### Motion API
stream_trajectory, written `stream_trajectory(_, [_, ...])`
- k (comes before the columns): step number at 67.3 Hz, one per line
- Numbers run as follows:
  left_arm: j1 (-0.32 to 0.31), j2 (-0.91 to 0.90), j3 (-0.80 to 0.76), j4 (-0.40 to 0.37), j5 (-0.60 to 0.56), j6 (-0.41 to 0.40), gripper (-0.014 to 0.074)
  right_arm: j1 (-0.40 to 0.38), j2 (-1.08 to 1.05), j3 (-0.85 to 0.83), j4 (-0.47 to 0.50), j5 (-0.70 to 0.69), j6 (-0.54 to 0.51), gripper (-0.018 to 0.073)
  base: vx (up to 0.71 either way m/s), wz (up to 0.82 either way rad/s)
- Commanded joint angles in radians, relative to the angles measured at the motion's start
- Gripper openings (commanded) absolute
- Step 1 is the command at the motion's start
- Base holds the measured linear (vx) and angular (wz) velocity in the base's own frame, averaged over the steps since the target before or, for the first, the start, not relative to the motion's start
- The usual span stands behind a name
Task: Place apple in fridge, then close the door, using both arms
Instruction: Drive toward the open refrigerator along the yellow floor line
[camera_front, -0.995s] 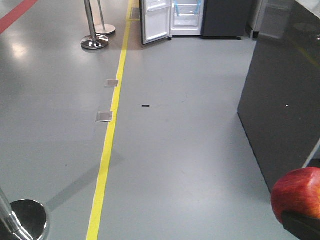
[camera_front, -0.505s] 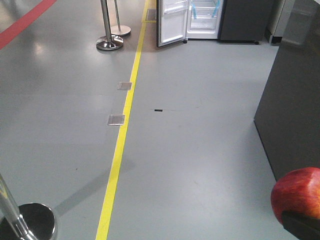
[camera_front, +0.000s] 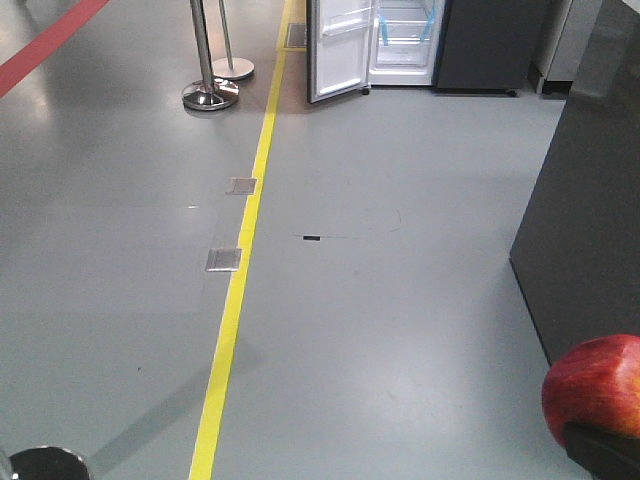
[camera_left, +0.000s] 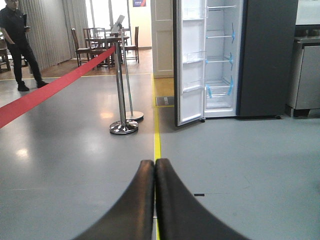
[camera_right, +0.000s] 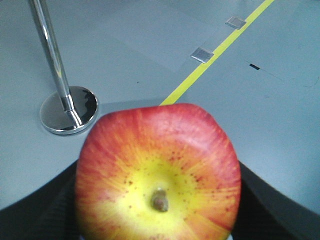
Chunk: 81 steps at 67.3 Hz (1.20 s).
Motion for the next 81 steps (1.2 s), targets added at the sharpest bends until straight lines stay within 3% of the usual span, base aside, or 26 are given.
stream_trajectory(1, [-0.003,-0.002,0.026,0.000,-0.069,-0.008,-0.0006,0.001,0.004,-0.027,0.010,-0.068,-0.004,0.0150,0.23,-0.06])
stream_trajectory(81, [-0.003,-0.002,0.026,0.000,-0.069,-0.008,-0.0006,0.001,0.004,-0.027,0.010,-0.068,-0.004,0.0150,0.28,-0.04])
